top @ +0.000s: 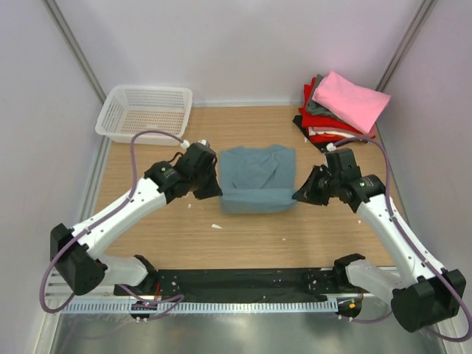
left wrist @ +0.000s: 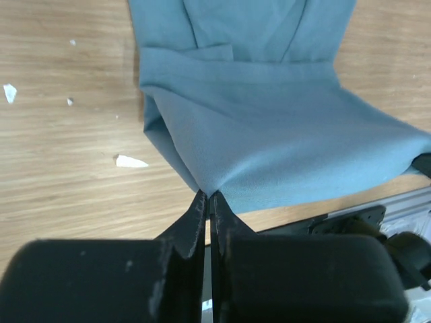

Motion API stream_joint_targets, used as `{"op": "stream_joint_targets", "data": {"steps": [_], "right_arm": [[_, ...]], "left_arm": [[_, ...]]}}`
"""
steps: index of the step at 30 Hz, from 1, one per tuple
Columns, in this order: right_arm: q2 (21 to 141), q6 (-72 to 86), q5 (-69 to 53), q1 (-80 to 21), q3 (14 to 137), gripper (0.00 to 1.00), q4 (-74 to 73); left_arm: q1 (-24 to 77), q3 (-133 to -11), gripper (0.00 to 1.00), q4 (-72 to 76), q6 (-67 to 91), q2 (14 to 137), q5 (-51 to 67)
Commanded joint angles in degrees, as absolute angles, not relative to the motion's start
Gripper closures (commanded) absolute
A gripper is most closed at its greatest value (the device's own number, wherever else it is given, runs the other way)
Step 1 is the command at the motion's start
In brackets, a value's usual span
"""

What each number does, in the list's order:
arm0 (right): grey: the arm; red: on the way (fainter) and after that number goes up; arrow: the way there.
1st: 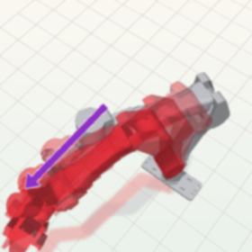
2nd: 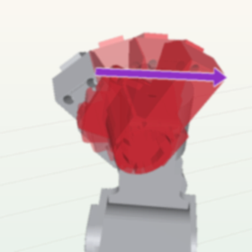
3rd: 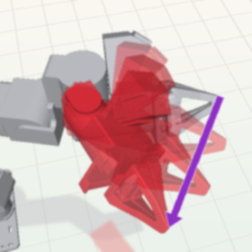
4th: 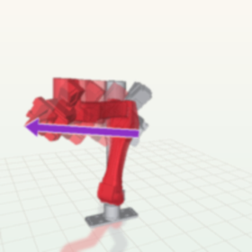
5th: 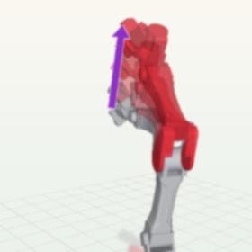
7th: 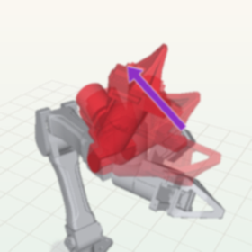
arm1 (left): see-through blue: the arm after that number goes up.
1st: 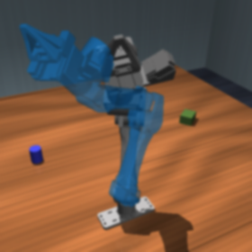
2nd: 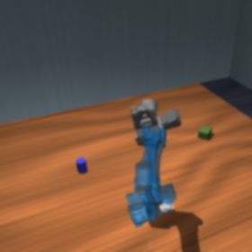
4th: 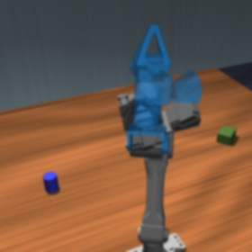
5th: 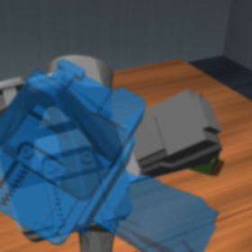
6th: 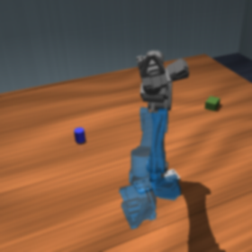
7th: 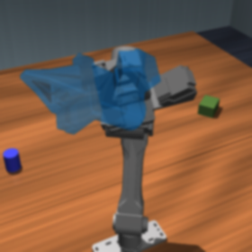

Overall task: Fold and stack the t-shirts
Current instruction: Fold the tshirt

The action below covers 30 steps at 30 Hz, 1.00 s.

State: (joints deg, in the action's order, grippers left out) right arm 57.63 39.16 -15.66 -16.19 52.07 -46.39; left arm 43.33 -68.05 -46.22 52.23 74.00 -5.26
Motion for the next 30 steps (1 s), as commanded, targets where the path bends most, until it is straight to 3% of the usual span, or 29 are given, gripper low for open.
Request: {"op": "stream_joint_targets", "data": {"steps": [1,6,8,9,11,12,15,16,21,25,30], "right_arm": [[63.2,36.4,-11.7,-16.2,58.2,0.99,-42.9],[82.9,33.2,-6.0,-14.2,74.0,0.99,-41.2],[91.1,32.3,-2.7,-13.0,80.9,0.99,-41.4],[94.9,32.1,-1.6,-12.0,88.1,0.9,-40.9],[109.1,31.6,-0.3,-11.1,97.3,0.67,-43.7],[114.2,31.4,0.9,-11.0,106.3,0.42,-47.2],[125.7,32.7,4.8,-11.2,115.9,0.23,-51.6],[125.9,33.0,5.4,-11.4,115.4,0.23,-51.9],[110.6,35.1,6.4,-12.0,93.4,0.2,-38.3],[103.5,35.5,3.7,-11.8,83.6,0.15,-33.8],[102.9,35.7,0.0,-11.3,76.6,0.1,-29.6]], "left_arm": [[37.6,-74.1,1.0,-46.8,47.1,77.1,-2.5],[27.4,-88.4,1.0,-47.6,39.5,95.6,3.9],[24.9,-100.5,1.0,-49.2,35.8,103.5,5.7],[23.0,-105.9,1.0,-50.1,34.7,113.0,6.5],[21.0,-123.9,0.87,-53.8,33.3,123.3,11.4],[19.8,-130.9,0.7,-56.1,33.0,132.6,12.7],[19.5,-151.0,0.46,-62.2,33.3,142.7,15.9],[19.7,-151.8,0.45,-61.3,33.2,143.5,17.6],[22.1,-124.8,0.34,-47.0,31.7,129.2,14.7],[23.3,-119.1,0.34,-47.9,29.6,123.1,12.4],[24.3,-114.6,0.35,-51.4,28.9,116.7,9.2]]}}
